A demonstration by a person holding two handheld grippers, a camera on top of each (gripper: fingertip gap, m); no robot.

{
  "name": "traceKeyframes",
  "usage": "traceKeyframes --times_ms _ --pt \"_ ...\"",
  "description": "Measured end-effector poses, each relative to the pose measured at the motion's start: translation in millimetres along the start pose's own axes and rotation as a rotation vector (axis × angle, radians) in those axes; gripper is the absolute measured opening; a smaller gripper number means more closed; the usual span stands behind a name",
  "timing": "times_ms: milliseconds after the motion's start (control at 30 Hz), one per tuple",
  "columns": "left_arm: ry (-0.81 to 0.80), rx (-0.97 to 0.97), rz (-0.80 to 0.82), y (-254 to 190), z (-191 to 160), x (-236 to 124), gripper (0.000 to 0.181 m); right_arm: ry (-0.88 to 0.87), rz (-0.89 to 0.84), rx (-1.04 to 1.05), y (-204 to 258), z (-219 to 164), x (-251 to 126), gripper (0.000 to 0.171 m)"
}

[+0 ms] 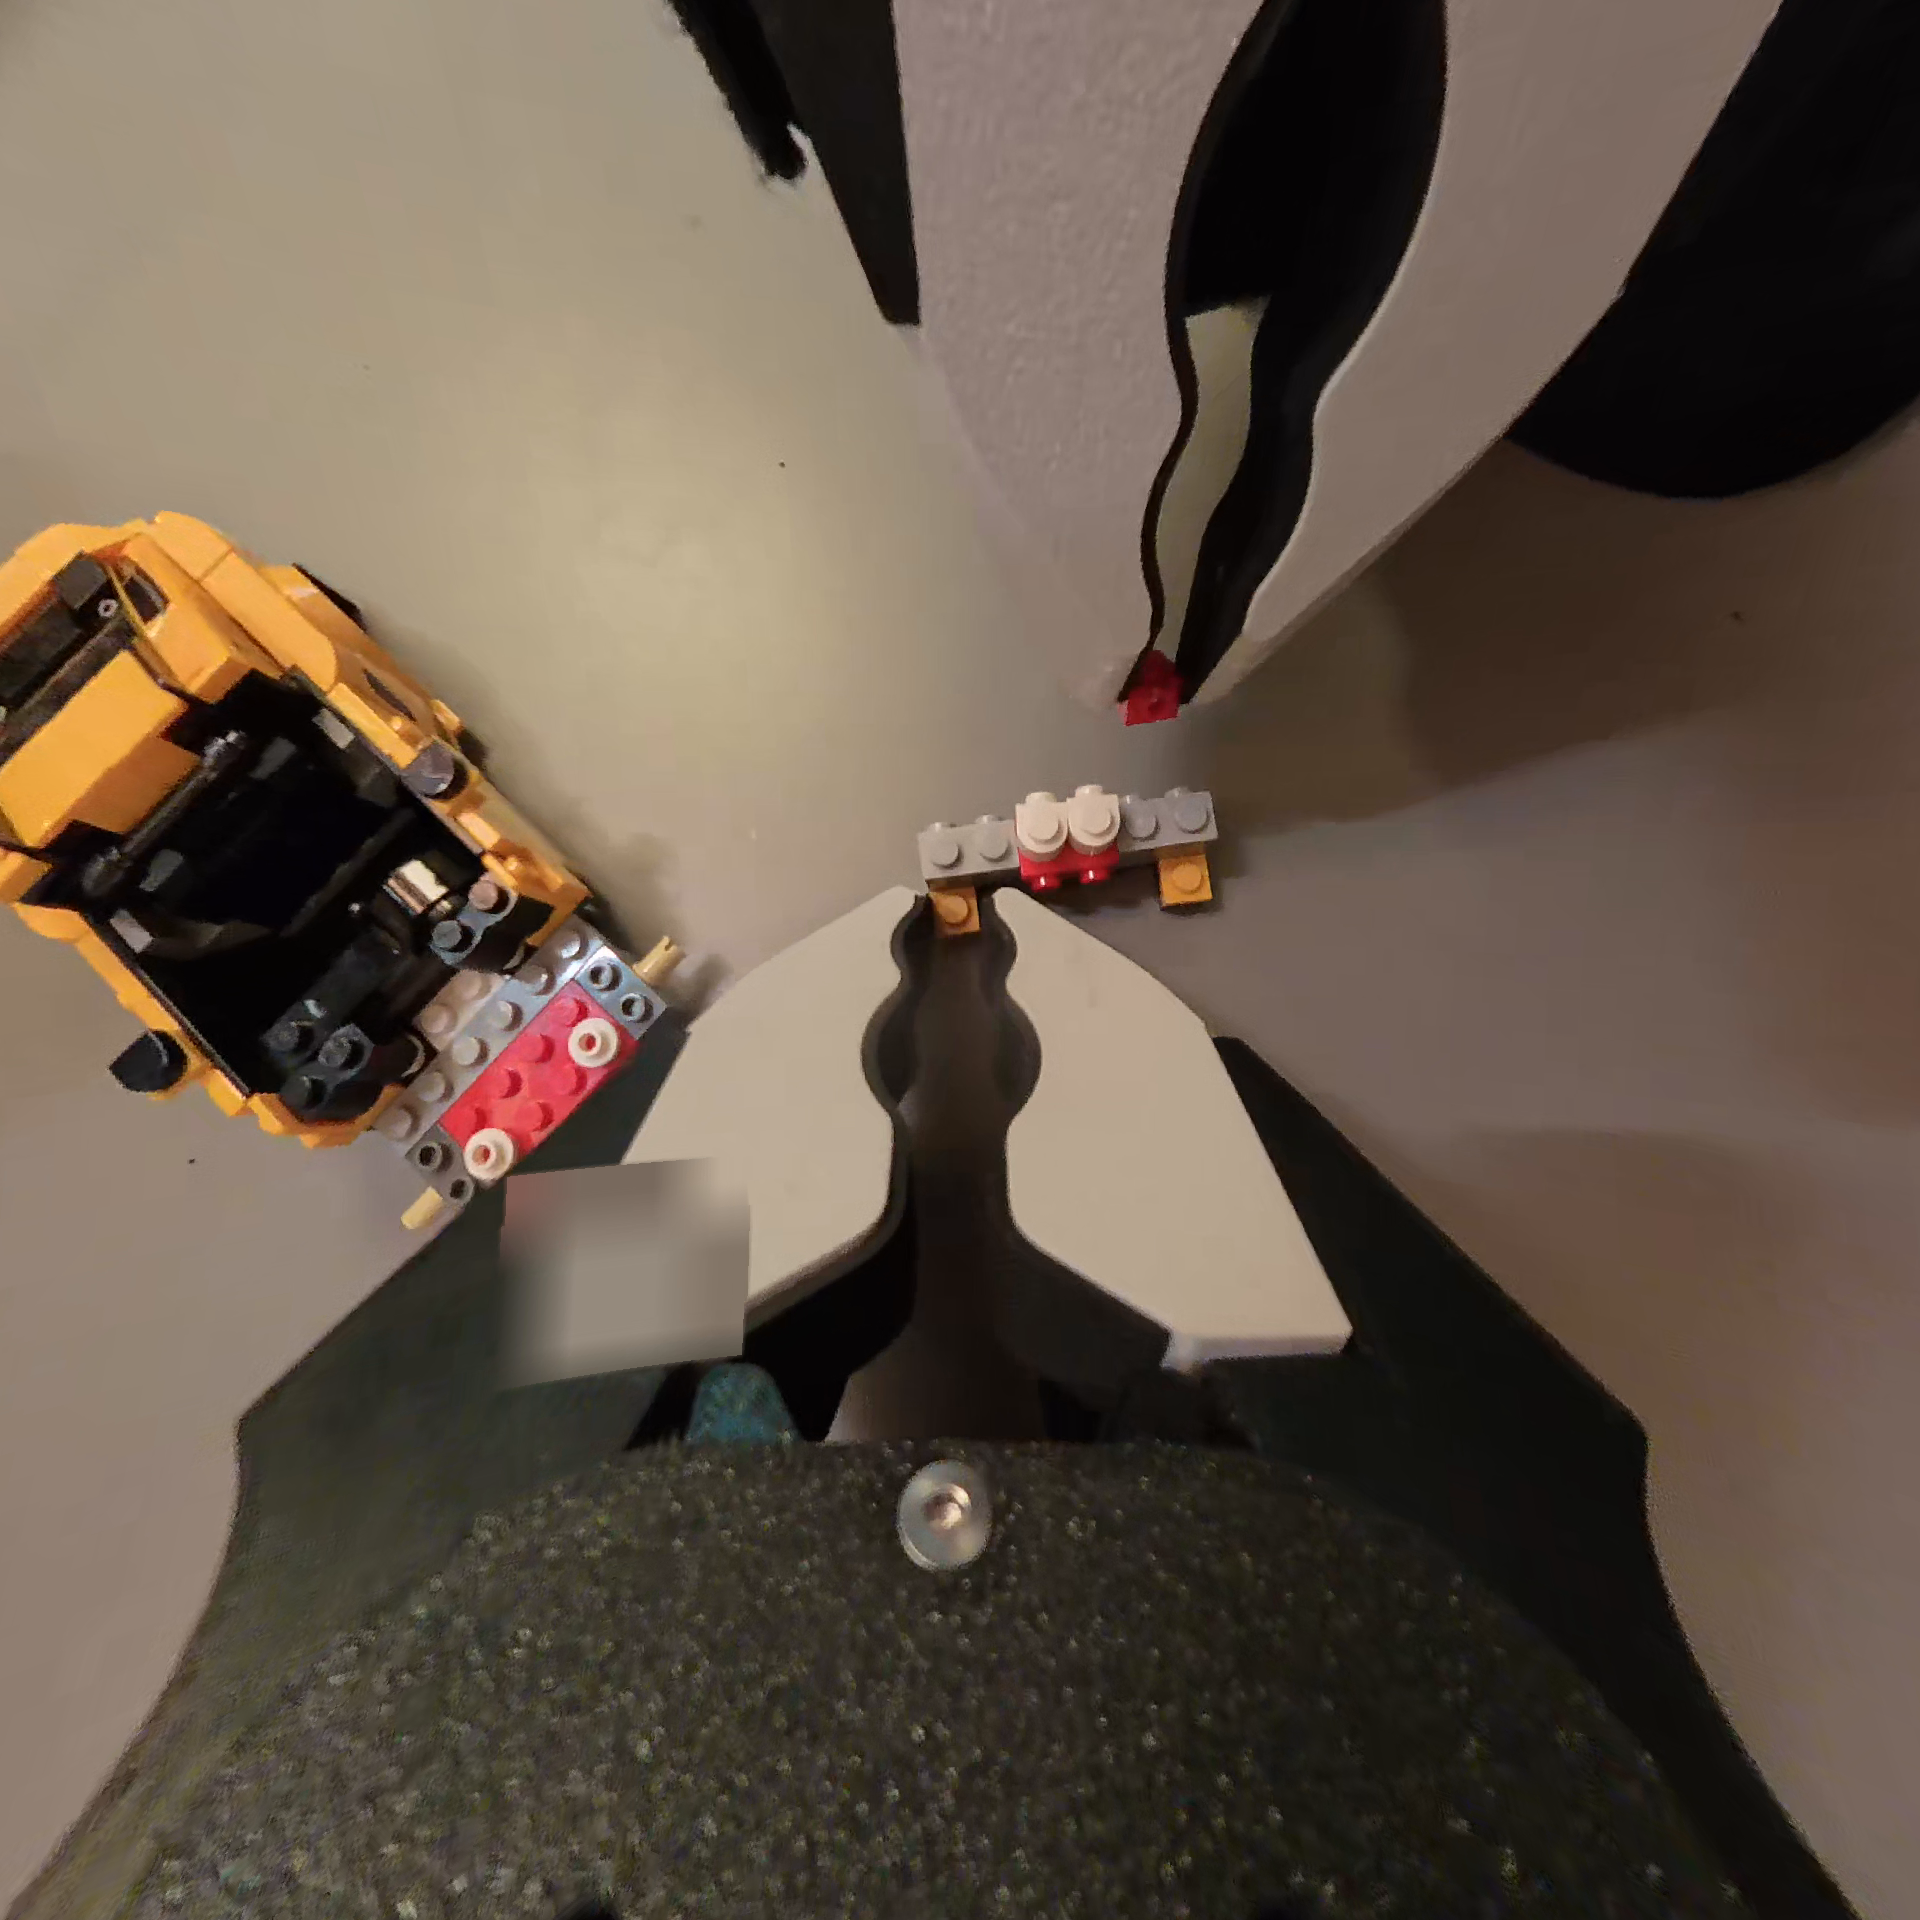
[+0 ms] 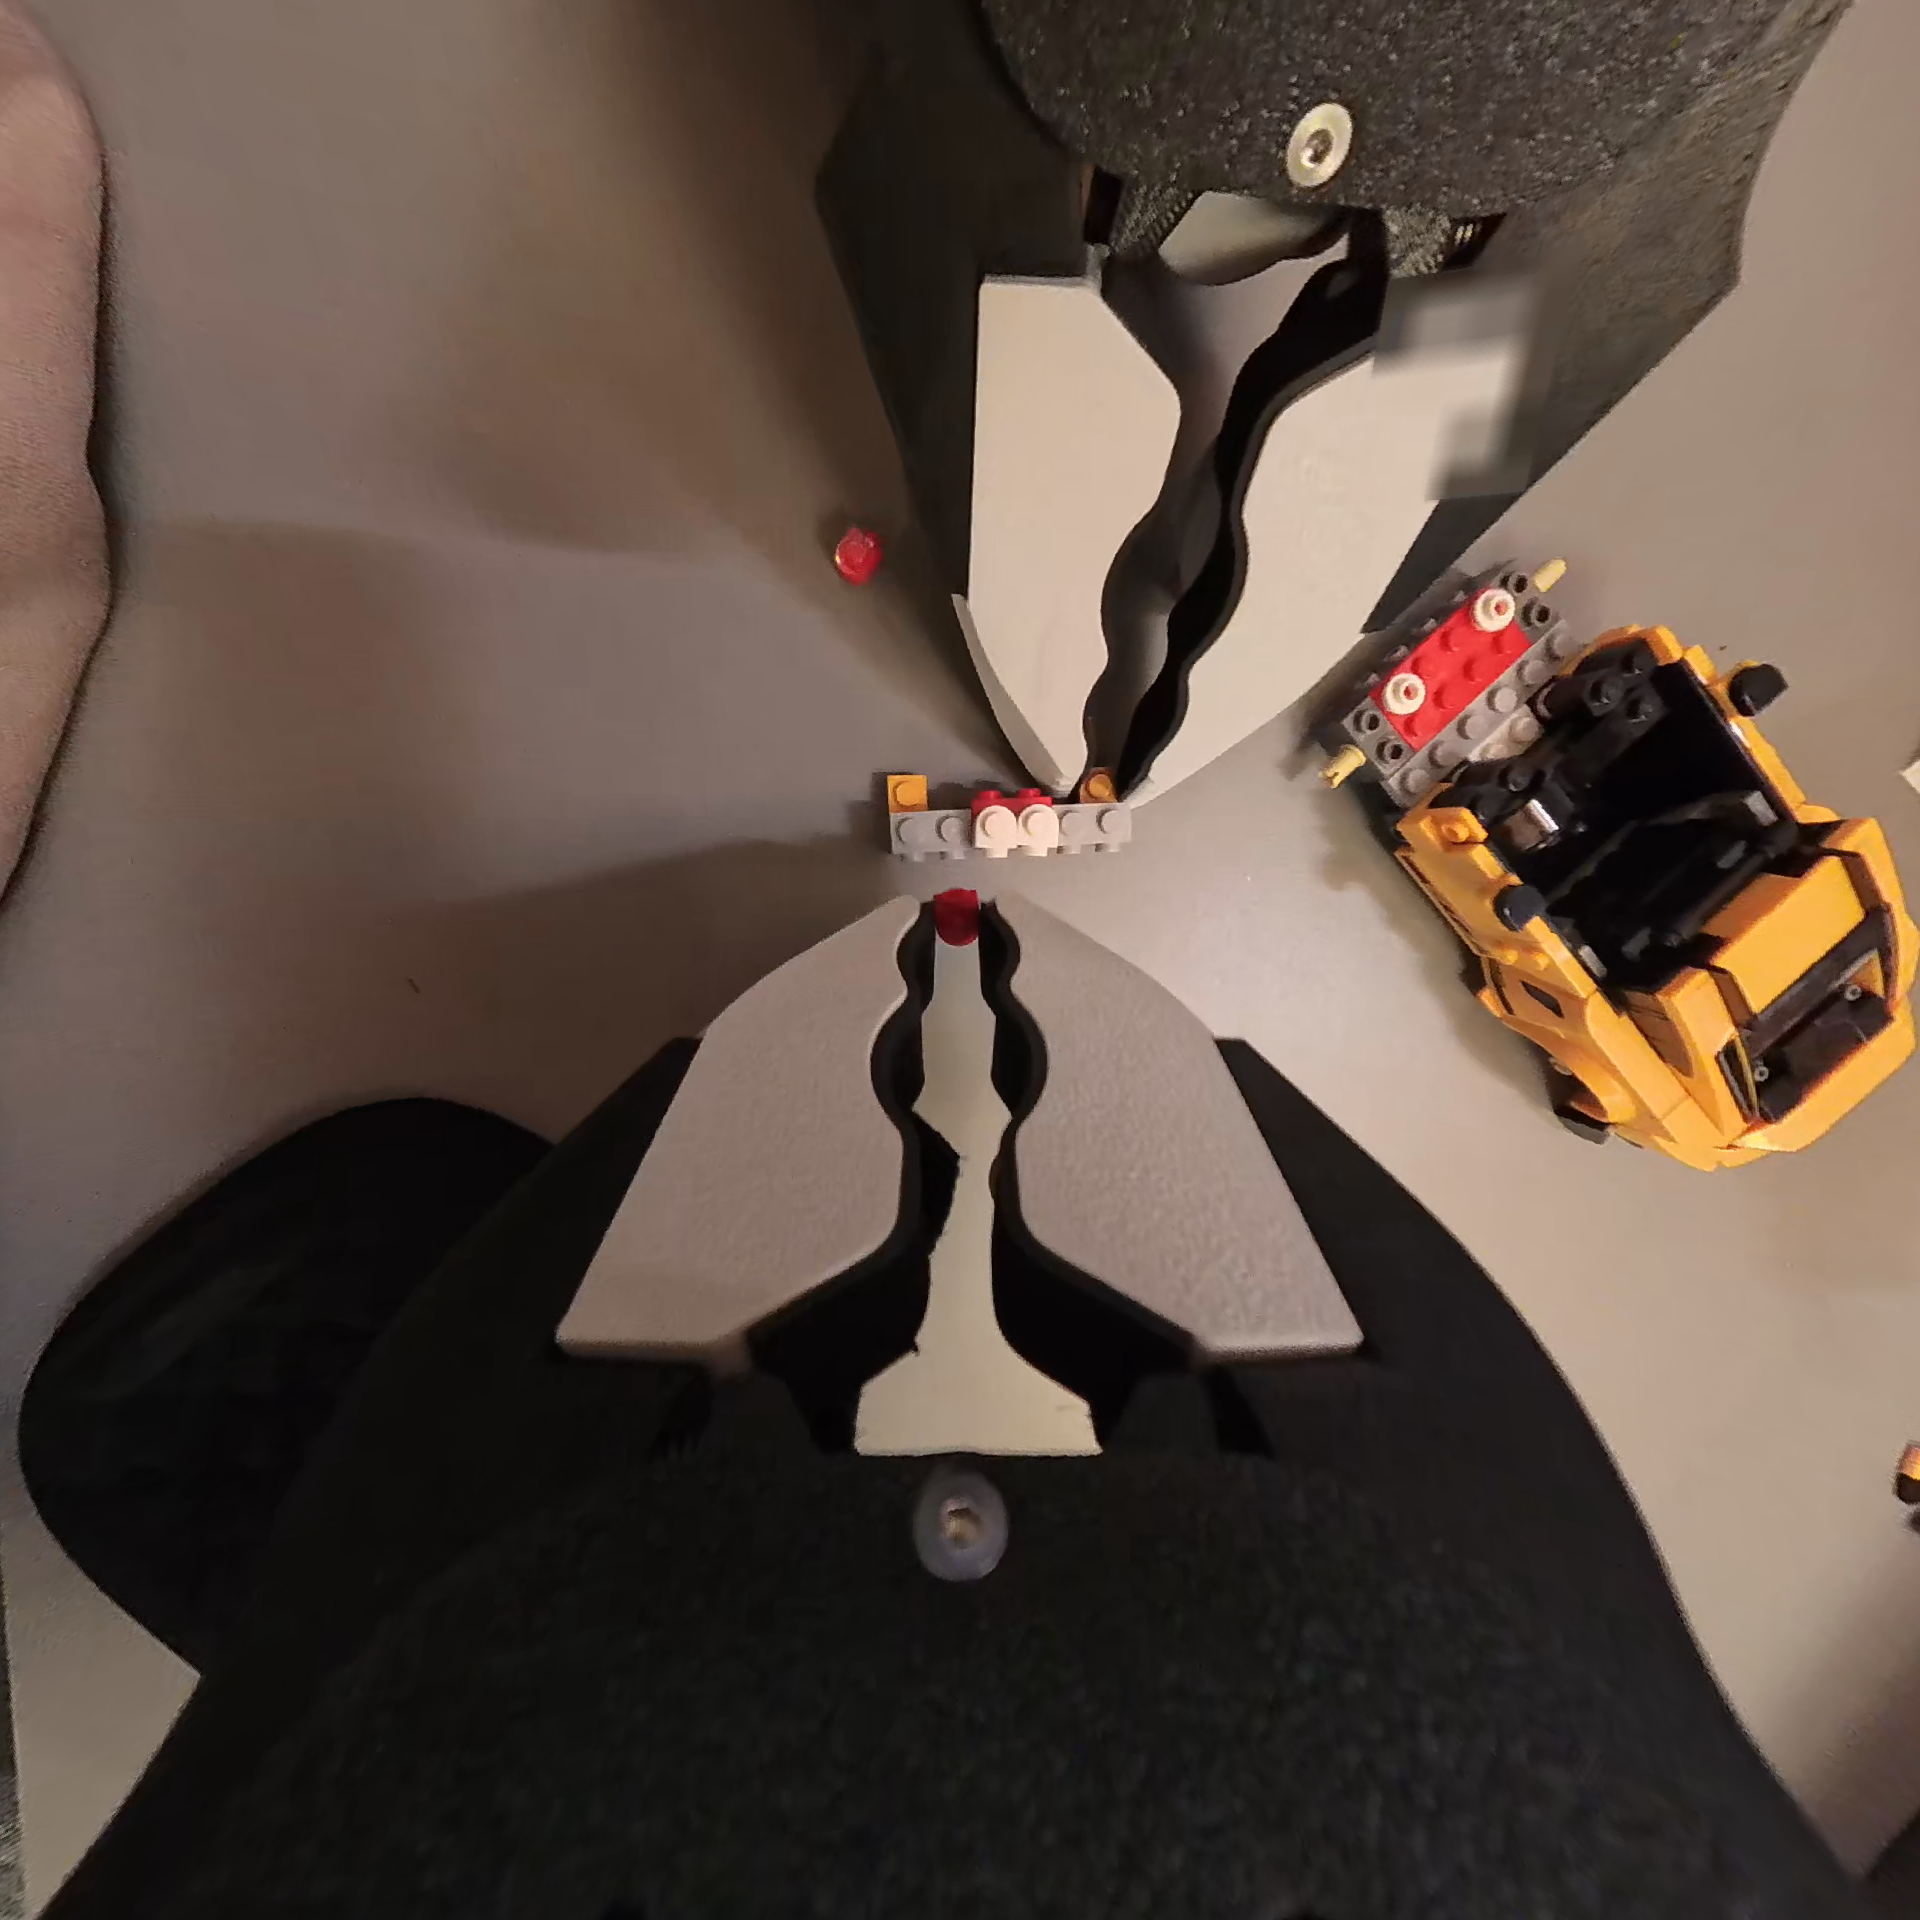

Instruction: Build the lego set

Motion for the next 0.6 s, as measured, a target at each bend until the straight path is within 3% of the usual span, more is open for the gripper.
traceKeyframes --times_ms 600 --pt "-0.028 0.004 0.023 -2.7 -4.7 -4.4 0.008 -0.016 0.029 0.036 2.8 11.3 14.6 0.008"
Point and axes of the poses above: each gripper's, where its closed fingertips meet, x out along the fingers, z out of its top, y = z × x across the jaws, the point moved 6 cm from there along -x, back along the fingers, and after that the axes turned 13 degrees about -y, right-handed, at the moved point
